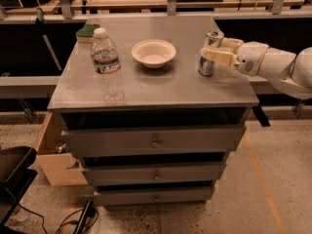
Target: Move redbull can near sponge
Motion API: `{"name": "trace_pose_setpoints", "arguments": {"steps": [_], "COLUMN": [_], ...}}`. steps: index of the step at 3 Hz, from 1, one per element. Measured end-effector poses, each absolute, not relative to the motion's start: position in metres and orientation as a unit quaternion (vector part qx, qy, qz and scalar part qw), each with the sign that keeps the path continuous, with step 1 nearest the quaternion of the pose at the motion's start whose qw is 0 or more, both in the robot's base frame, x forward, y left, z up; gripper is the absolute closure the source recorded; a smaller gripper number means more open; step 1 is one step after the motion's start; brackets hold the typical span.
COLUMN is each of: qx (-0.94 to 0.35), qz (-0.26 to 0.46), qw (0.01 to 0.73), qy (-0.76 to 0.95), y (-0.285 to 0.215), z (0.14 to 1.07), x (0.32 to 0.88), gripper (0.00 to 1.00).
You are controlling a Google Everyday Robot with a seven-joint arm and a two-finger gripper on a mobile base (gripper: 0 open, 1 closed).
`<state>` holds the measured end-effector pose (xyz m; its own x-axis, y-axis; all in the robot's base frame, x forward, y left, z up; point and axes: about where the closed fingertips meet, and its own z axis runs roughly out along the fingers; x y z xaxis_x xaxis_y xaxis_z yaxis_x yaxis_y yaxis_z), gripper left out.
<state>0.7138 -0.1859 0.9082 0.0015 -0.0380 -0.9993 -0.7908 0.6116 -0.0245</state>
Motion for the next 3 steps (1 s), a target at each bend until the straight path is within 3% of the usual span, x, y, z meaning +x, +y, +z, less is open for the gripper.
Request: {"name": "trace_pose_setpoints", "arguments": {"steps": [1,2,3], "qx": [-0.326,-0.327,-0.327], "qz": [0.301,0.303,0.303], "qw": [0.628,0.628,0.628], "qy": [0.639,0.638,0.638], "y": [-0.1813,-0.1784,-0.1776], "z": [0.9084,0.9085,0.9085], "x": [0.7144,0.7147,0.7148], "gripper": [0.79,1.0,1.0]}}
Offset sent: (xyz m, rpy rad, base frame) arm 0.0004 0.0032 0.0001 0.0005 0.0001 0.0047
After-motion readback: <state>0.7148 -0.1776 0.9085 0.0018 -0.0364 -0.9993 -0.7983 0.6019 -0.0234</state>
